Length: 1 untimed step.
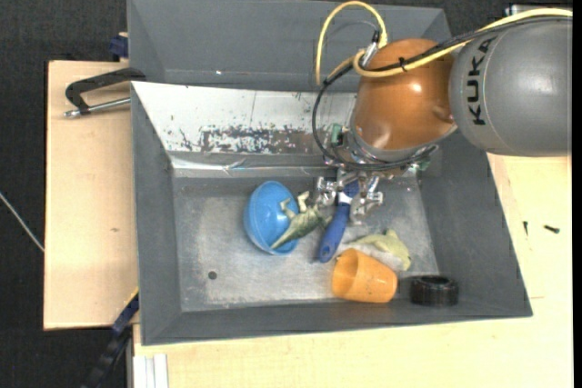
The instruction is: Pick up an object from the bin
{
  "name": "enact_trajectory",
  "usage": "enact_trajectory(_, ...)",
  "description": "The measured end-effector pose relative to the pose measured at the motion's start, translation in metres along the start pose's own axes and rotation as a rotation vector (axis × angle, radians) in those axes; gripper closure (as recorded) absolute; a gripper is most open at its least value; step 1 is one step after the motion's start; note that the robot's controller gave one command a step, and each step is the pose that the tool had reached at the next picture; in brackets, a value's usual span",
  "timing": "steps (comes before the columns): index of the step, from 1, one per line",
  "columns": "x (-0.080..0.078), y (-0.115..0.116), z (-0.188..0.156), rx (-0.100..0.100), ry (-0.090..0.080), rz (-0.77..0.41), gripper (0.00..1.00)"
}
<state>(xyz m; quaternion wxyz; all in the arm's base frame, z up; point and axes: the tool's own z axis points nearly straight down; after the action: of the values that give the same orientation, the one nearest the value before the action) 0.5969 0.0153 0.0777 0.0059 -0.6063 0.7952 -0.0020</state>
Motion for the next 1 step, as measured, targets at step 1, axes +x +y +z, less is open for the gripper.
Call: enact_trajectory(1,-0.0009,-0.0005,-0.0191,-0.009,0.005,0.005,1.0)
